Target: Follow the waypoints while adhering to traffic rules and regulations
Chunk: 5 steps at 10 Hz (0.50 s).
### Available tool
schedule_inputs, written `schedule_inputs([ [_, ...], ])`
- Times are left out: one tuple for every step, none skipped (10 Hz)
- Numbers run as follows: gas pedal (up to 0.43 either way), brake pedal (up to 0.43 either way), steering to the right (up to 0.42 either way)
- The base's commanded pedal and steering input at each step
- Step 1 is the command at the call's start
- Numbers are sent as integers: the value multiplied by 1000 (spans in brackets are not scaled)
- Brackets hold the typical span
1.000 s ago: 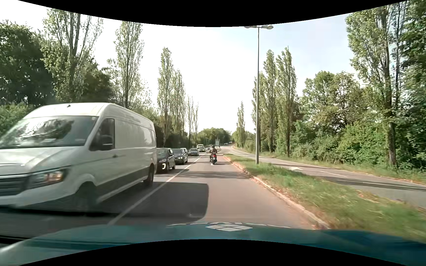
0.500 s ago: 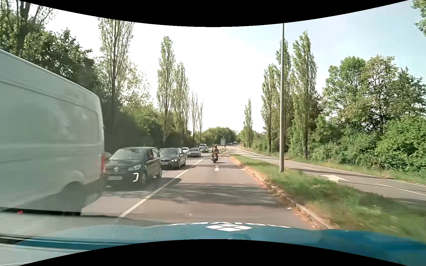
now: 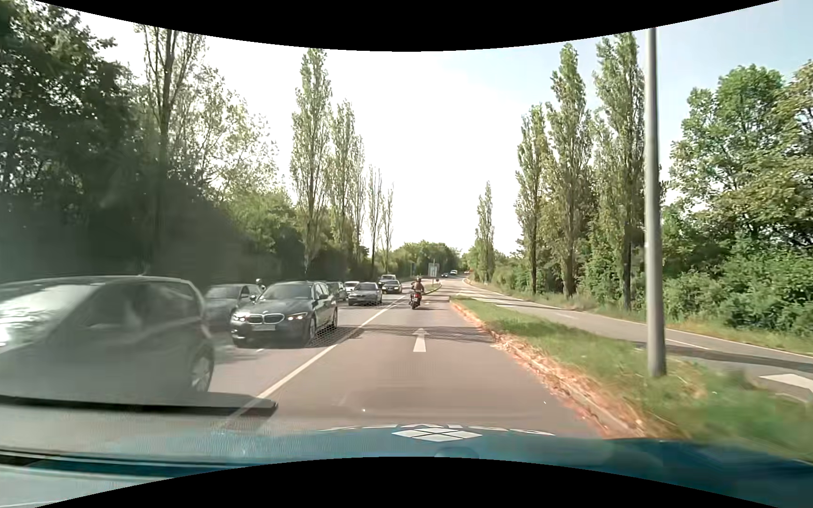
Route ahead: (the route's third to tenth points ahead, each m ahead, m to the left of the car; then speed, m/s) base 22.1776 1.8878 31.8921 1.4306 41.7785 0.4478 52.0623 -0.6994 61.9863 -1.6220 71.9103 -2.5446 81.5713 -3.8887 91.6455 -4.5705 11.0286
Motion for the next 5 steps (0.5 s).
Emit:
schedule_inputs([
  [299, 0, -5],
  [299, 0, -2],
  [280, 0, 0],
  [240, 0, 0],
  [220, 0, 3],
])
